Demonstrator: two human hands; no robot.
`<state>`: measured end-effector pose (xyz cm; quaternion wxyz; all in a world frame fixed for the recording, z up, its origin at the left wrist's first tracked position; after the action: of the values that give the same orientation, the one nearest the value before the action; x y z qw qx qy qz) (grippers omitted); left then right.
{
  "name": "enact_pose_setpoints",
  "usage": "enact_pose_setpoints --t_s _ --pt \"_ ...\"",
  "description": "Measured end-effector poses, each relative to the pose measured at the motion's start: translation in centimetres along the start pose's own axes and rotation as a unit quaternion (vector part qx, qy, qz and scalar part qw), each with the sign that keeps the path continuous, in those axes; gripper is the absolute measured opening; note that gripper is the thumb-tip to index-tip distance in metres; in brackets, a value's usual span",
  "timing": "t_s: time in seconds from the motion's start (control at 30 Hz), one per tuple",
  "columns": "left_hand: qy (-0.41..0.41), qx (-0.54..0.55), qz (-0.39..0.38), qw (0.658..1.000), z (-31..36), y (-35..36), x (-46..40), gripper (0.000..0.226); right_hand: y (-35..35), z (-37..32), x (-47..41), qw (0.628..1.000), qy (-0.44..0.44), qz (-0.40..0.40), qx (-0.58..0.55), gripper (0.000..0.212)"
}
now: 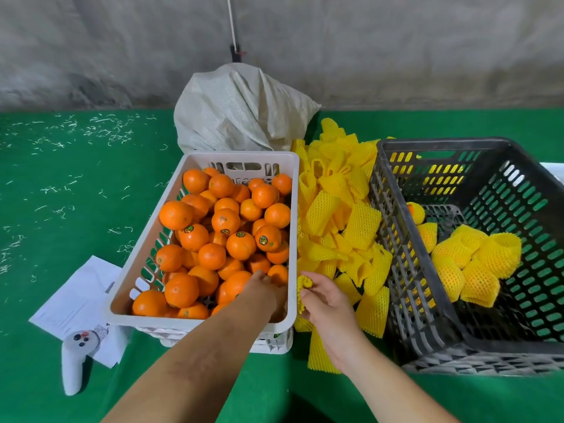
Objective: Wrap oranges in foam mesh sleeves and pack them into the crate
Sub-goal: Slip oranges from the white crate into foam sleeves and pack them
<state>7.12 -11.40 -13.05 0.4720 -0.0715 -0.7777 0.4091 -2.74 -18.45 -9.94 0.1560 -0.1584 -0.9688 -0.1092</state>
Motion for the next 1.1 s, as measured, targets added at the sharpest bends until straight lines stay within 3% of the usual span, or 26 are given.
enact_pose_setpoints --t_s 0.13,0.27,0.43,0.53,0.6,0.63,0.73,0.77,0.97,1.1 --pt "-0.040 0.021 0.125 0.991 -3.1 -3.0 2.2 0.057 -1.5 -0.7 0.3 0.997 -0.036 0.037 0.054 0.036" --pt "-0.058 0.158 0.216 0.962 -6.8 -4.9 5.2 0.067 -4.2 -1.5 0.7 0.993 -0.048 0.106 0.018 0.032" --pt "0.002 0.316 0.365 0.876 -6.4 -7.6 9.8 0.070 -5.1 -3.0 1.0 0.989 -0.079 0.126 -0.008 0.018" --pt "0.068 0.397 0.403 0.822 -4.3 -8.4 11.5 0.069 -5.5 -4.5 1.0 0.985 -0.105 0.132 0.046 0.028" --pt "0.118 0.451 0.394 0.793 -2.3 -8.4 11.3 0.070 -6.0 -5.4 1.1 0.981 -0.121 0.144 0.046 0.038" --pt "0.162 0.512 0.366 0.760 -1.2 -8.1 10.9 0.069 -6.3 -5.8 1.3 0.979 -0.131 0.153 0.041 0.037" --pt "0.264 0.718 0.227 0.603 1.6 -6.2 9.8 0.062 -6.9 -6.6 1.6 0.975 -0.142 0.172 0.025 0.026" --pt "0.275 0.741 0.200 0.579 1.8 -5.7 9.6 0.060 -6.8 -6.7 1.5 0.976 -0.143 0.166 0.009 0.028" --pt "0.360 0.760 0.054 0.539 3.1 -4.8 9.2 0.062 -5.9 -6.5 0.7 0.981 -0.127 0.144 -0.002 0.029" --pt "0.342 0.776 0.086 0.523 2.4 -4.7 9.3 0.049 -5.7 -6.8 0.1 0.982 -0.111 0.137 0.068 0.019"
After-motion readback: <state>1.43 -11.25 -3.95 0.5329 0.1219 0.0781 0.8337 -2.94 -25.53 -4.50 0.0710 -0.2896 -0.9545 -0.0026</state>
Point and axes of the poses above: each hand's wrist, its own x-axis away from the middle knuckle, its own y-axis out of the palm, z = x × y, the point moved 10 cm from there along -x, towards the middle knuckle, and after that the axes turned 9 degrees about -z, right-handed, at the moved point
